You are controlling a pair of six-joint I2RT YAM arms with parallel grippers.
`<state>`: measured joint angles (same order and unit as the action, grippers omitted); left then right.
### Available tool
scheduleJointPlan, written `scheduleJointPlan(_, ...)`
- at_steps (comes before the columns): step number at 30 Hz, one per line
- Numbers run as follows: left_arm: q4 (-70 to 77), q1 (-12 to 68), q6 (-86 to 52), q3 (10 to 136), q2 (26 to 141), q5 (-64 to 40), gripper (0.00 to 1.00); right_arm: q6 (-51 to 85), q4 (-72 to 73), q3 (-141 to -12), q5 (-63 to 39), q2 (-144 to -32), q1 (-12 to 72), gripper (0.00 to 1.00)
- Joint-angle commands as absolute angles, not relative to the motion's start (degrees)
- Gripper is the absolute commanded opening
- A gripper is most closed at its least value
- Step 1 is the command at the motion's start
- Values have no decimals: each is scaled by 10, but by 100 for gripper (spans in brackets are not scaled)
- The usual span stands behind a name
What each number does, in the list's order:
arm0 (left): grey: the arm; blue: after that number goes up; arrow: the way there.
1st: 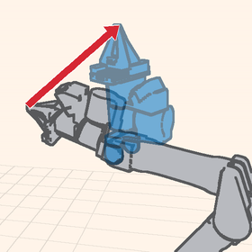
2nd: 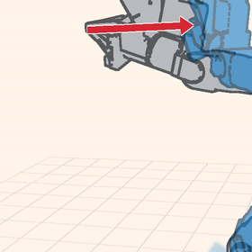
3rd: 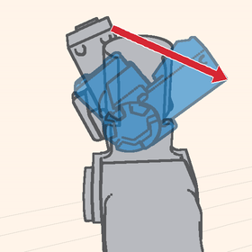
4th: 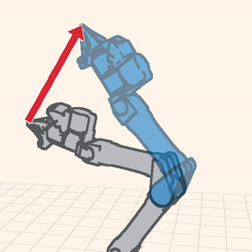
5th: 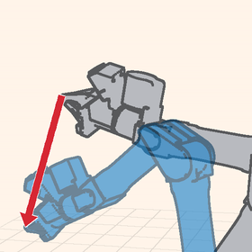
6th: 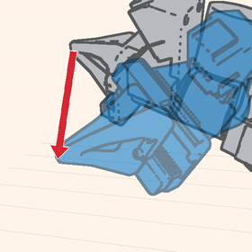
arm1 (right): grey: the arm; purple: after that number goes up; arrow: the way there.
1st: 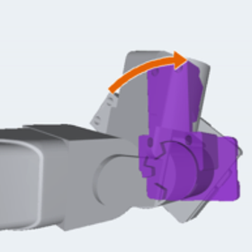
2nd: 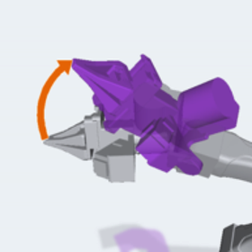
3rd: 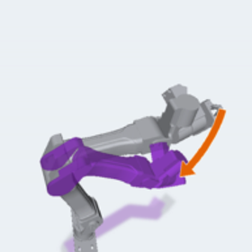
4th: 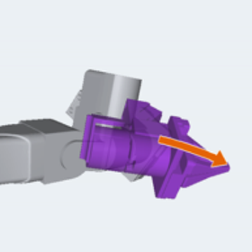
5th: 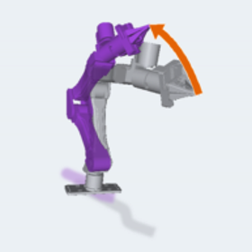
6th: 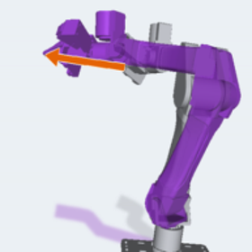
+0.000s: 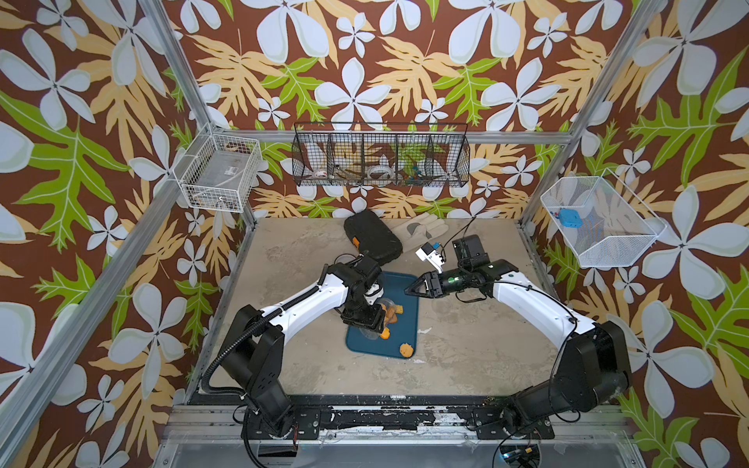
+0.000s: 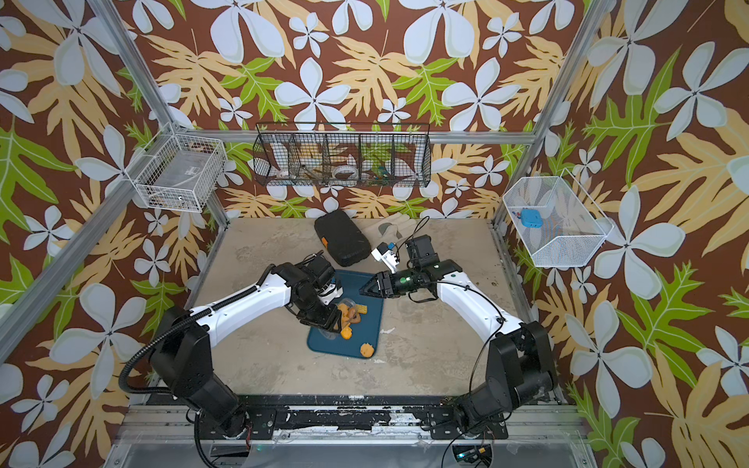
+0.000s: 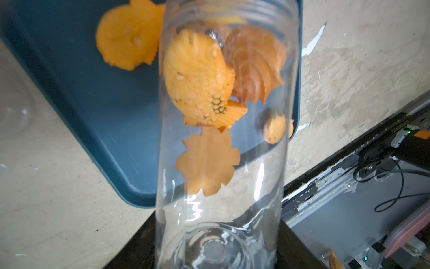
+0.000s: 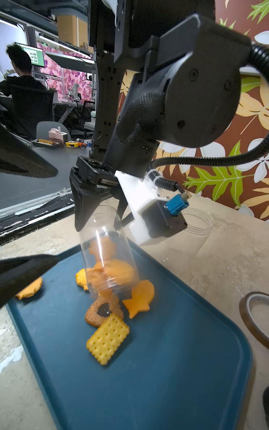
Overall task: Pour the cookies out of the jar
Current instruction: Pour the cookies in the jar onto the tray.
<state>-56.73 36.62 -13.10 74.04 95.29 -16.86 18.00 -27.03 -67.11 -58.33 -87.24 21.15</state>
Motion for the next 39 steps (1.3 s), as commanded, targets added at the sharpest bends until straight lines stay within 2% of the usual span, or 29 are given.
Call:
scheduleJointPlan(1,-552,361,-132,732,932,-153,56,179,-266,-667,-581,-867,212,55)
scheduleJointPlan(4,-598,365,-133,794,939,-150,56,178,-266,-662,-581,-867,213,55)
scheduleJointPlan(8,-553,364,-120,699,940,-141,54,187,-253,-660,-584,-868,212,55)
scheduleJointPlan(10,-581,381,-125,723,947,-136,53,182,-260,-667,-581,-867,212,55)
scheduleJointPlan(13,-532,380,-147,720,916,-135,56,186,-251,-657,-581,-862,213,55)
scheduleJointPlan(16,-576,376,-127,727,953,-150,53,183,-257,-655,-583,-861,212,55)
scheduleJointPlan(19,-531,382,-152,721,923,-149,55,181,-254,-645,-579,-848,212,55)
scheduleJointPlan(22,-587,391,-138,755,943,-177,53,177,-262,-643,-581,-849,212,55)
scheduleJointPlan(24,-544,390,-161,730,913,-176,55,181,-250,-634,-578,-842,212,55)
scheduleJointPlan(25,-548,378,-157,731,911,-226,54,183,-247,-629,-579,-842,212,54)
scheduleJointPlan(27,-542,377,-153,728,908,-240,55,181,-250,-630,-582,-847,213,55)
scheduleJointPlan(32,-455,337,-177,610,875,-369,54,176,-254,-642,-580,-855,212,55)
scheduleJointPlan(35,-328,310,-270,560,826,-477,54,179,-250,-642,-583,-858,212,55)
scheduleJointPlan(39,-188,292,-344,493,787,-535,55,179,-251,-640,-582,-861,212,55)
